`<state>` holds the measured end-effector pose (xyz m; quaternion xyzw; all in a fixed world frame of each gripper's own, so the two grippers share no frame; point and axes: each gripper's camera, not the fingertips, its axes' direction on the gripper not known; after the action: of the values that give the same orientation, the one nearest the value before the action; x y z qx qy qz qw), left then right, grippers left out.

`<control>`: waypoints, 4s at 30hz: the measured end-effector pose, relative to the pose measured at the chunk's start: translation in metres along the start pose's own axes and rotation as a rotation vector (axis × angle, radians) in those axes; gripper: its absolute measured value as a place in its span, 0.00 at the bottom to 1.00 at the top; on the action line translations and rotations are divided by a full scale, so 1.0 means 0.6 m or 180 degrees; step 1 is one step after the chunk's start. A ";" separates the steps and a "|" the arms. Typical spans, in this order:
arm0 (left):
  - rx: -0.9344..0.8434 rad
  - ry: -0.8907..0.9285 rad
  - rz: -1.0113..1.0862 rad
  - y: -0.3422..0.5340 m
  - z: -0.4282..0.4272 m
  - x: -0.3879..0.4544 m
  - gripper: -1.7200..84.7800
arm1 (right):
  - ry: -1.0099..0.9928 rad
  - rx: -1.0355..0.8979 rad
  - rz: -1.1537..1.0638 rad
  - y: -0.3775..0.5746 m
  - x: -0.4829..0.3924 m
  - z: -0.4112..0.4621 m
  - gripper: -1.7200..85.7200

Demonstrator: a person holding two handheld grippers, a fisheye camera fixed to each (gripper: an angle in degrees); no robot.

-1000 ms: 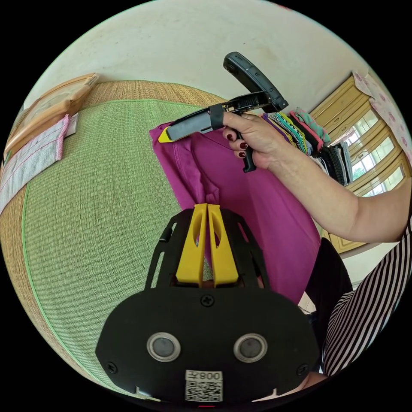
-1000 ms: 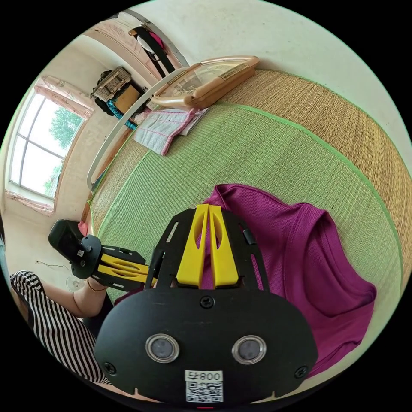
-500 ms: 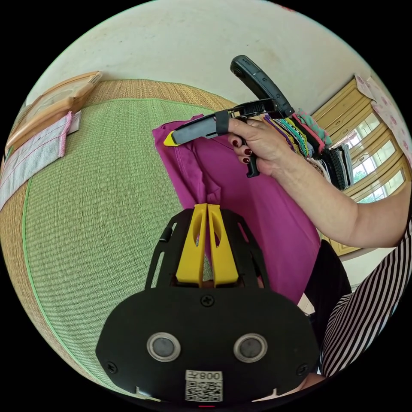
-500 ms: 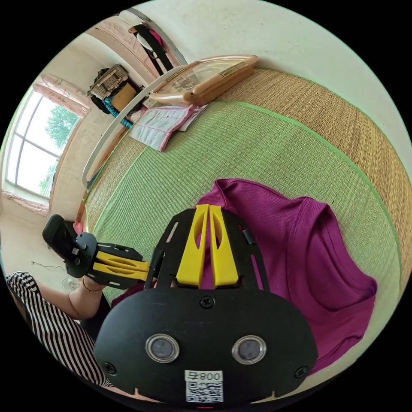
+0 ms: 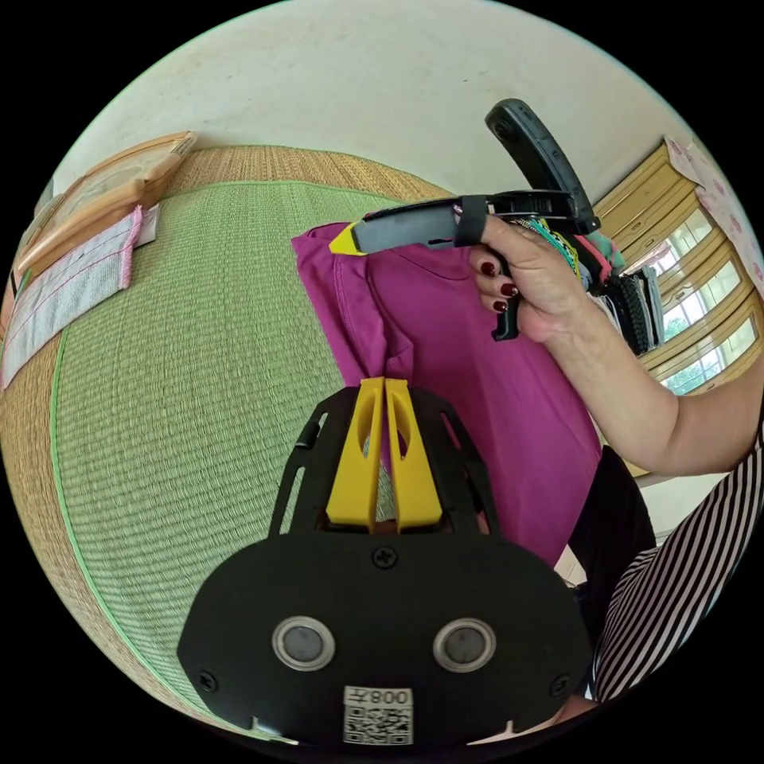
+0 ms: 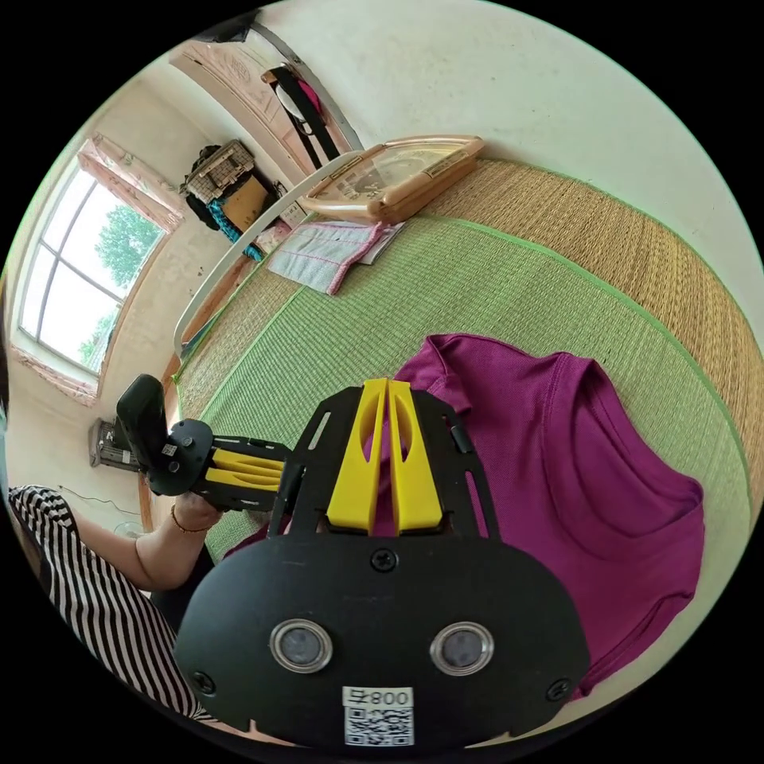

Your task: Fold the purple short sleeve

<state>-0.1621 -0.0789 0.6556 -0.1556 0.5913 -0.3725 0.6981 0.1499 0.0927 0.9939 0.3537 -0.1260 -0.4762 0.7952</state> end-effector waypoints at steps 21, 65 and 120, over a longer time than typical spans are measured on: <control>0.0515 -0.0046 -0.0106 0.140 -0.048 0.028 0.02 | -0.0347 0.0050 0.0536 0.196 -0.023 -0.108 0.02; -0.1647 0.0112 -0.1103 0.401 0.015 0.124 0.14 | 0.0056 0.0171 0.2348 0.936 -0.113 -0.292 0.10; -0.1121 0.0860 -0.1247 0.595 -0.061 0.140 0.04 | -0.0133 -0.0722 0.1809 0.923 -0.078 -0.226 0.03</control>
<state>-0.0748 0.1109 0.3518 -0.3346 0.6932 -0.4091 0.4901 0.5686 0.3563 1.2812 0.2034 -0.1822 -0.2528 0.9282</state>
